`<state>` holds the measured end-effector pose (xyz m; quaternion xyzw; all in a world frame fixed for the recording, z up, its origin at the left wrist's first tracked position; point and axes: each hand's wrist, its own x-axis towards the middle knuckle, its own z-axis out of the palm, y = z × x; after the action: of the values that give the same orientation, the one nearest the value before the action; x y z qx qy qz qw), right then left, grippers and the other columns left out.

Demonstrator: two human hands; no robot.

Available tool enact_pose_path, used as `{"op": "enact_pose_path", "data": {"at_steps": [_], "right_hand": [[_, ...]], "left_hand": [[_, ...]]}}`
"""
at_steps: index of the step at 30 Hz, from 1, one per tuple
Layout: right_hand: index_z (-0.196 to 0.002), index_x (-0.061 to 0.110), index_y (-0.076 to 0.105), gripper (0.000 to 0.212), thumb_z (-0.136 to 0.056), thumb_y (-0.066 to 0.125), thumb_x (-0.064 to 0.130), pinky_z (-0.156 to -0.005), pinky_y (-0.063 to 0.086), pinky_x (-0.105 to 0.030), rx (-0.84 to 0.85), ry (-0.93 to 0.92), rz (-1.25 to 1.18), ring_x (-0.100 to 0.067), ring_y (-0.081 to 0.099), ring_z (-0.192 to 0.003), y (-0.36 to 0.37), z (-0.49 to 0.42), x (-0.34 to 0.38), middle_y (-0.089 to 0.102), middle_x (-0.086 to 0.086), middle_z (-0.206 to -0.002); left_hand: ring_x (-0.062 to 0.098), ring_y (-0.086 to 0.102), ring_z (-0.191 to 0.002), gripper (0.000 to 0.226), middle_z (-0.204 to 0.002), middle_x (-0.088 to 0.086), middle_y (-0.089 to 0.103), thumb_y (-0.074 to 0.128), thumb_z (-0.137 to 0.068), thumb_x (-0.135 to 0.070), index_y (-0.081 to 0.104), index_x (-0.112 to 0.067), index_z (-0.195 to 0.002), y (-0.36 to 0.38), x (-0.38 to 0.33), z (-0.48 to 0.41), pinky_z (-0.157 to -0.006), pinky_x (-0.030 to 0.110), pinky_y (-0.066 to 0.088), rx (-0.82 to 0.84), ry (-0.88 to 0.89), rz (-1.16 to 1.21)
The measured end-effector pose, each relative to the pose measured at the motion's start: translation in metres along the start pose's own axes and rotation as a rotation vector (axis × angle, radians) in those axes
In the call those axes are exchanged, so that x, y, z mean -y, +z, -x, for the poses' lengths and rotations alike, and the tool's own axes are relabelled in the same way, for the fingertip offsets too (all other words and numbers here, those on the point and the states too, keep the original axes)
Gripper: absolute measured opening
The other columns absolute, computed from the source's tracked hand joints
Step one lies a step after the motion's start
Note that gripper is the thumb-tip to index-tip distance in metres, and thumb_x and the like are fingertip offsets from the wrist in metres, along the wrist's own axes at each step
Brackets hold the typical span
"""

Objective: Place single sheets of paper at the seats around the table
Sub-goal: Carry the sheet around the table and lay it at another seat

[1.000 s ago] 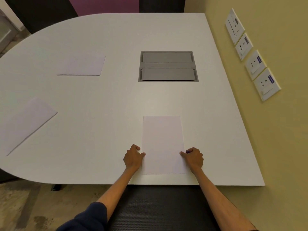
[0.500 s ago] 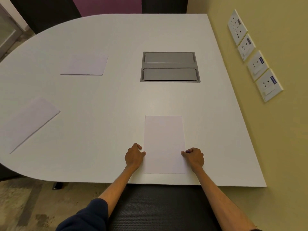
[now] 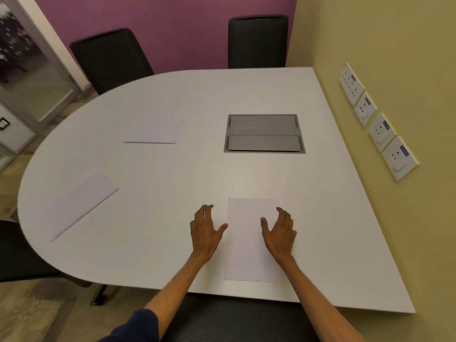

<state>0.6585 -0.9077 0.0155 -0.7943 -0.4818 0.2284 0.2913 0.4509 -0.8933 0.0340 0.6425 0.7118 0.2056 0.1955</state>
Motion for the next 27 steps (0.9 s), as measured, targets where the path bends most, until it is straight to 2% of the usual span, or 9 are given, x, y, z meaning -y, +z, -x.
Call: {"op": "enact_pose_path", "data": {"at_steps": [6,9,14,27], "right_hand": [[-0.150,0.020,0.027,0.066,-0.094,0.052,0.046,-0.111,0.027,-0.048,-0.028,-0.212,-0.105,-0.022,0.033,-0.139,0.002,-0.001,0.067,0.035,-0.004,-0.153],[-0.152,0.021,0.023,0.069,-0.095,0.050,0.048,-0.114,0.024,-0.051,-0.036,-0.281,-0.141,-0.021,0.029,-0.142,0.001,-0.002,0.099,0.031,-0.004,-0.155],[-0.151,0.019,0.025,0.068,-0.095,0.051,0.048,-0.113,0.027,-0.051,-0.027,-0.437,-0.160,-0.022,0.031,-0.141,0.015,0.014,0.163,0.035,-0.005,-0.153],[-0.150,0.022,0.024,0.066,-0.095,0.046,0.052,-0.114,0.026,-0.048,0.219,-0.762,-0.262,-0.018,0.030,-0.142,0.150,0.192,0.352,0.032,-0.002,-0.154]], "left_hand": [[0.025,0.024,-0.147,0.091,-0.160,0.008,0.024,0.065,-0.086,-0.049,0.017,-0.014,-0.155,-0.053,0.016,0.001,-0.118,0.048,0.024,-0.231,-0.031,0.050],[0.023,0.021,-0.149,0.092,-0.161,0.007,0.021,0.061,-0.087,-0.055,0.014,-0.015,-0.155,-0.089,0.038,0.008,-0.119,0.047,0.021,-0.313,-0.044,0.031],[0.021,0.015,-0.151,0.089,-0.163,0.005,0.017,0.060,-0.089,-0.052,0.013,-0.017,-0.156,-0.150,0.092,0.024,-0.121,0.049,0.018,-0.449,-0.125,0.025],[0.021,0.009,-0.152,0.085,-0.164,0.004,0.011,0.059,-0.091,-0.047,0.014,-0.015,-0.156,-0.294,0.273,0.119,-0.123,0.045,0.013,-0.771,-0.405,0.008]]}}
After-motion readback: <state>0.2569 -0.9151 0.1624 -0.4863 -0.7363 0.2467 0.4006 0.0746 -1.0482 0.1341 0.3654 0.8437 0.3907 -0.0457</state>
